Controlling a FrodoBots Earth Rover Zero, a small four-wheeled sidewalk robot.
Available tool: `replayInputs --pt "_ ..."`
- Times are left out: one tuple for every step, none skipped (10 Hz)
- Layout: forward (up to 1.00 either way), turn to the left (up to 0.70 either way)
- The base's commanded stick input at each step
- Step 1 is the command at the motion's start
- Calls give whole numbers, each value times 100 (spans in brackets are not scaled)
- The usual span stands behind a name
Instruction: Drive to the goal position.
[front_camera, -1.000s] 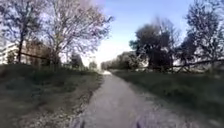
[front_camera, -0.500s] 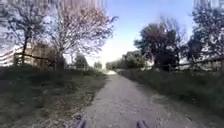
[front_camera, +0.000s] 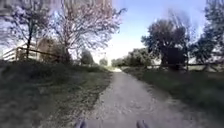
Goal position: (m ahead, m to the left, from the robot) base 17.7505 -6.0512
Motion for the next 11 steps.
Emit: replayInputs --pt "70 0" --pt "70 -8" --pt "70 -22" --pt "70 -25" --pt "70 -6" --pt "70 0" --pt "70 0" --pt "70 0" --pt "70 0" --pt "70 0" --pt "70 -2"
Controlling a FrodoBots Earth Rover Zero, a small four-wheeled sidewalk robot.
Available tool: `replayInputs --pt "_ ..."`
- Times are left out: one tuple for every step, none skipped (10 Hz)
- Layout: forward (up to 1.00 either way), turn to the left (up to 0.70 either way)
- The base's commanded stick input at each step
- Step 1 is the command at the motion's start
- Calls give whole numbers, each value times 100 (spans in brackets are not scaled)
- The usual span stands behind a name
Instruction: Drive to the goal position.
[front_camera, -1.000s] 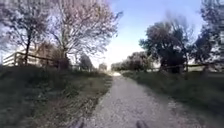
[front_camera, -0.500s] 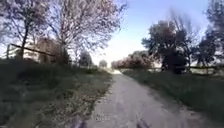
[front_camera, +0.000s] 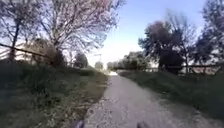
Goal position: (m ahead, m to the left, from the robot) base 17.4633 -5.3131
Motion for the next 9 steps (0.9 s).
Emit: replayInputs --pt "70 -5" --pt "70 -4" --pt "70 -3" --pt "70 -2" --pt "70 -2" --pt "70 -1" --pt "70 0" --pt "70 0" --pt "70 0"
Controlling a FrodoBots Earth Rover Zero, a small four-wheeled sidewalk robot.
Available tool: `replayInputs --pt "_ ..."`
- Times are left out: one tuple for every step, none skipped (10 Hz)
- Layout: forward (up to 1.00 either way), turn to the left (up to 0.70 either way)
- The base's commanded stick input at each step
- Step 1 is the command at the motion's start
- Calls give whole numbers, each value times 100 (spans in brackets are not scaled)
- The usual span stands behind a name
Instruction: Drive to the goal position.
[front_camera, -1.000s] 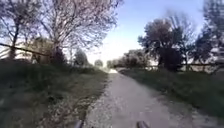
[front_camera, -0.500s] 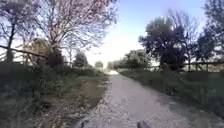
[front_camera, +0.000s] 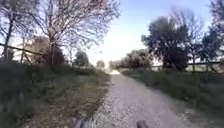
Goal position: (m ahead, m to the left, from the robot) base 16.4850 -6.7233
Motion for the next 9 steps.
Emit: replayInputs --pt "70 0" --pt "70 0" --pt "70 0" --pt "70 -12" --pt "70 -32" --pt "70 -21" --pt "70 -7" --pt "70 0" --pt "70 0"
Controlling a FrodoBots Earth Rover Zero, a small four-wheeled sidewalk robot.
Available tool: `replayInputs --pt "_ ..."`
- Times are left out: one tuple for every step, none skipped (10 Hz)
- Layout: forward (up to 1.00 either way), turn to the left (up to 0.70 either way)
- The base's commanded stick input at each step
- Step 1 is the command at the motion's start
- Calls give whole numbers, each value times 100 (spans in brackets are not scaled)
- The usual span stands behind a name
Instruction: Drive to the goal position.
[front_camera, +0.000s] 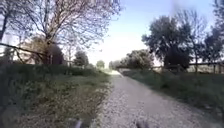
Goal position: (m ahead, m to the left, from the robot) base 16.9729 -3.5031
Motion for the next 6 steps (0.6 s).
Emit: replayInputs --pt "70 0" --pt "70 0" --pt "70 0" --pt "70 0" --pt "70 0" --pt "70 0"
